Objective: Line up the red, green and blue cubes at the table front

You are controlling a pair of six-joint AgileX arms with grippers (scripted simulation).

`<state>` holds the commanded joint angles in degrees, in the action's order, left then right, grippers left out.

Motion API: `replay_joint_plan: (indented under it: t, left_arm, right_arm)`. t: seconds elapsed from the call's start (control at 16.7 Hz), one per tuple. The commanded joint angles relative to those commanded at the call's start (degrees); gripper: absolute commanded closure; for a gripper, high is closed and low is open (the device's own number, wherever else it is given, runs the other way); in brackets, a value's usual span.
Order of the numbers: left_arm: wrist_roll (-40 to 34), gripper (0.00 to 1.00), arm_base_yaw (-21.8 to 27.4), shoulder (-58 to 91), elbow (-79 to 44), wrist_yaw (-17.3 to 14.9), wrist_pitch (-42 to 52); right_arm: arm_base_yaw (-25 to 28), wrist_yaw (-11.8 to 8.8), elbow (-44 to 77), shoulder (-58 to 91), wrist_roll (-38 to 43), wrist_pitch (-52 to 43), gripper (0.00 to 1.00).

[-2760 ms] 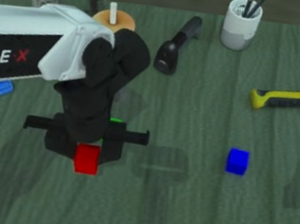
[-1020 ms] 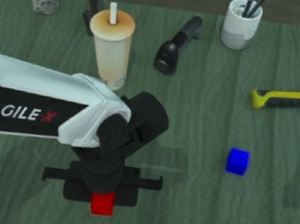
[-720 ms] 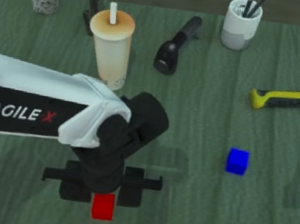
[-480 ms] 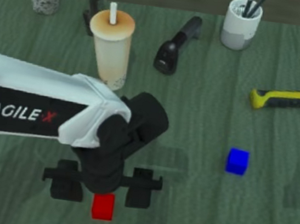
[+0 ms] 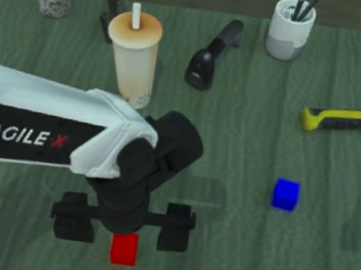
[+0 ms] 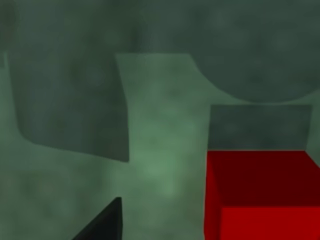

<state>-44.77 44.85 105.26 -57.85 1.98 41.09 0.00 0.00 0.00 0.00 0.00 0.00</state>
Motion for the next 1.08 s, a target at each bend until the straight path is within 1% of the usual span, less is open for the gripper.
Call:
replay_joint_plan:
  t: [0.18,0.54,0.9,1.08]
  left_arm:
    - [-0.1,0.0,0.2,-0.9,-1.5,0.0,2.3]
    - [-0.7,0.0,-0.5,-6.3,-8.0,0.0,14.8]
    - [-0.5,0.0,-0.4,-6.8,-8.8,0.0,15.9]
    - [2.4,0.0,-2.3,-2.9,-12.8,-0.3,17.1]
  right_arm:
    - [0.0,0.0,0.0,0.0,0.0,0.0,0.0]
    - [0.0,0.0,0.0,0.0,0.0,0.0,0.0]
    - [0.0,0.0,0.0,0.0,0.0,0.0,0.0]
    - [0.0,0.0,0.0,0.0,0.0,0.0,0.0]
